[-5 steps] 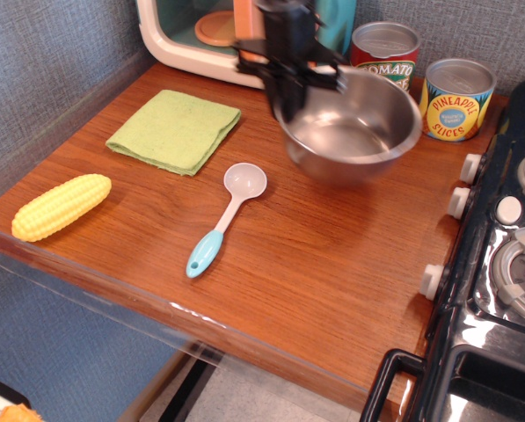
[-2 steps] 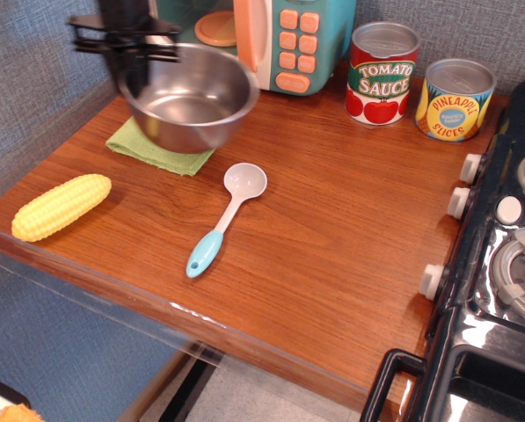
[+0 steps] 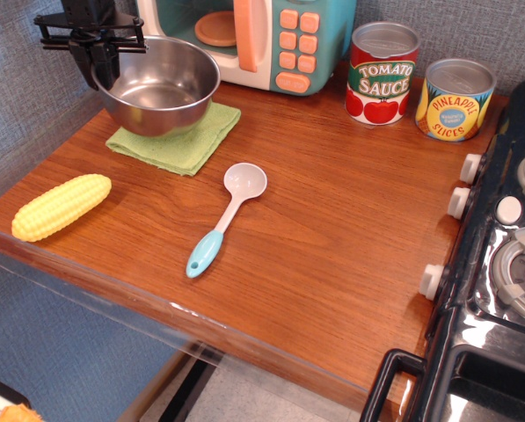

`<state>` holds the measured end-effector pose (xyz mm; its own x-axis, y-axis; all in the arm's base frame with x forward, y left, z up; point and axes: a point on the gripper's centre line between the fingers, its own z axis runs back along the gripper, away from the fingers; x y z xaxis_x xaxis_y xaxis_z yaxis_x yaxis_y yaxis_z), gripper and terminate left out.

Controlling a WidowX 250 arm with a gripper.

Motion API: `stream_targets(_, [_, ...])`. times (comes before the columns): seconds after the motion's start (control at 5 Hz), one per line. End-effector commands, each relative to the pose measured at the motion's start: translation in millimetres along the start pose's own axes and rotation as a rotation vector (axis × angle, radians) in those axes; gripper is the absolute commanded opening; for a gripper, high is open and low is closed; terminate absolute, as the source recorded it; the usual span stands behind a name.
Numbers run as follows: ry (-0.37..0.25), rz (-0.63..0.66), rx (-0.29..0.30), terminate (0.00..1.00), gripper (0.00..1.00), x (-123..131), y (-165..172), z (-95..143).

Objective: Place the pot on the green folded towel

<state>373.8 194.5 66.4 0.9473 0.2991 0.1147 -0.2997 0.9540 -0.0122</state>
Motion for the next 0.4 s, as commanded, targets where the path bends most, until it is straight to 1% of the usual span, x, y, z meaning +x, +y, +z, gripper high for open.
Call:
stream_targets(0.0, [-0.027, -0.043, -0.025, 0.0, 0.0, -2.8, -23.5, 9.4])
stream_targets(0.2, [-0.03, -0.032, -0.008, 0.0, 1.0, -4.9, -20.2, 11.4])
